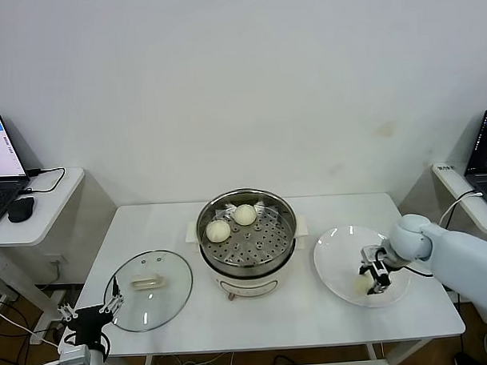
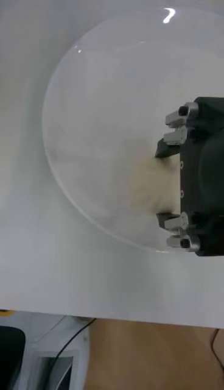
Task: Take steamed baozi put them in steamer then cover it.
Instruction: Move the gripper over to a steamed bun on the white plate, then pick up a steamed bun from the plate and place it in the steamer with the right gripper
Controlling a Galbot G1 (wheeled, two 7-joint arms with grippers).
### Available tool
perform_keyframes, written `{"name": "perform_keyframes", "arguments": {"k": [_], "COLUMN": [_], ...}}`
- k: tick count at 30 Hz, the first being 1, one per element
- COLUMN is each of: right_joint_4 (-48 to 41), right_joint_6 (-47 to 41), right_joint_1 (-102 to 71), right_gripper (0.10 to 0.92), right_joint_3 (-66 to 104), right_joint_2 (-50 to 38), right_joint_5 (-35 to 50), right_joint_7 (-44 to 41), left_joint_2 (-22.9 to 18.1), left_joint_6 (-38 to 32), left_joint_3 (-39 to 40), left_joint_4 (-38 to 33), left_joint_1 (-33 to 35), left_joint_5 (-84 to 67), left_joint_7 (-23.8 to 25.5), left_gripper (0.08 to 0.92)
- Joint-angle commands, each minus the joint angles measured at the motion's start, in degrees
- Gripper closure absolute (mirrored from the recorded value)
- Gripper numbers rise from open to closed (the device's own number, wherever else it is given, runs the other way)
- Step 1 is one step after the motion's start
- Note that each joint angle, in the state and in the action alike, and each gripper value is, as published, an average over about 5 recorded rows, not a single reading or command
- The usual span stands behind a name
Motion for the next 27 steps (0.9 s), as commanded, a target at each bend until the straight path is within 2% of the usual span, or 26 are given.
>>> {"name": "perform_keyframes", "arguments": {"k": [1, 6, 11, 19, 27], "right_joint_4": [1.1, 1.4, -0.1, -2.5, -3.4], "right_joint_6": [-0.6, -1.4, -1.5, -0.6, 3.9], "right_joint_1": [8.7, 17.6, 29.3, 45.2, 44.9], "right_gripper": [0.465, 0.462, 0.457, 0.457, 0.457], "right_joint_3": [-1.4, -3.6, -8.3, -18.0, -20.8], "right_joint_2": [-0.7, -0.5, 3.3, 16.0, 28.7], "right_joint_5": [2.8, 8.2, 13.7, 20.4, 23.5], "right_joint_7": [-1.0, -1.9, -2.1, -1.6, 0.9], "left_joint_2": [0.2, 0.3, 0.6, 0.9, 0.6], "left_joint_6": [0.2, 0.4, 0.4, 0.5, 0.3], "left_joint_3": [0.1, 0.3, 0.3, -0.1, -0.5], "left_joint_4": [-0.3, -0.8, -1.3, -2.3, -2.7], "left_joint_1": [-0.3, -0.6, -0.6, -0.5, -0.1], "left_joint_5": [0.0, -0.2, -0.5, -1.1, -1.2], "left_joint_7": [0.1, 0.1, 0.1, 0.2, 0.1], "left_gripper": [0.177, 0.177, 0.177, 0.177, 0.177]}}
